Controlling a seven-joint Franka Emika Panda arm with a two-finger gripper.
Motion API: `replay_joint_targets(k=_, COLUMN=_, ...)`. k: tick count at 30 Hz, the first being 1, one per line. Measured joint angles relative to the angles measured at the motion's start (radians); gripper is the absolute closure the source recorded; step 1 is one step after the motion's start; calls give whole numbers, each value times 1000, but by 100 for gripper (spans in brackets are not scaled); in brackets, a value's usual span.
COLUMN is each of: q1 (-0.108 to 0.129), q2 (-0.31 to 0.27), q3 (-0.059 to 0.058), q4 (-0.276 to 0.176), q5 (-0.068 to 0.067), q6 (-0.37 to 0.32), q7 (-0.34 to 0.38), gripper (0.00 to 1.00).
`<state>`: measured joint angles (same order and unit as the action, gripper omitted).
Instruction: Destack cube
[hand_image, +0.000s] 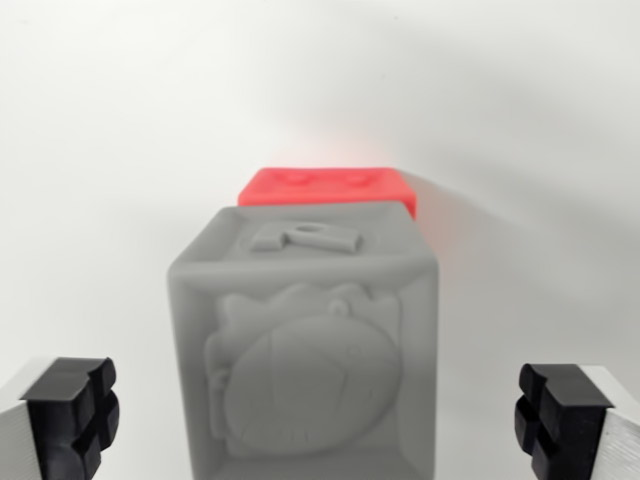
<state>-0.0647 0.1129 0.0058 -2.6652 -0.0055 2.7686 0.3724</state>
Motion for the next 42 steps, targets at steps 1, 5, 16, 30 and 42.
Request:
replay_joint_targets(k=1, q1=0, q2=7, q3=0, q4=1, q5=0, q6=6, q7=0, gripper=0)
replay_joint_targets(k=5, q1=0, q2=48, q3=0, q4=4, q5=0, q6=45, q7=0, gripper=0)
replay_joint_targets(k=16, q1=0, q2=105, q3=0, q4=11, q5=0, q6=98, q7=0, gripper=100)
replay_joint_targets(k=30, q1=0, q2=105, q3=0, q4=11, q5=0, q6=98, q7=0, gripper=100)
replay_joint_targets(k=42, q1=0, q2=105, q3=0, q4=11, q5=0, q6=98, q7=0, gripper=100)
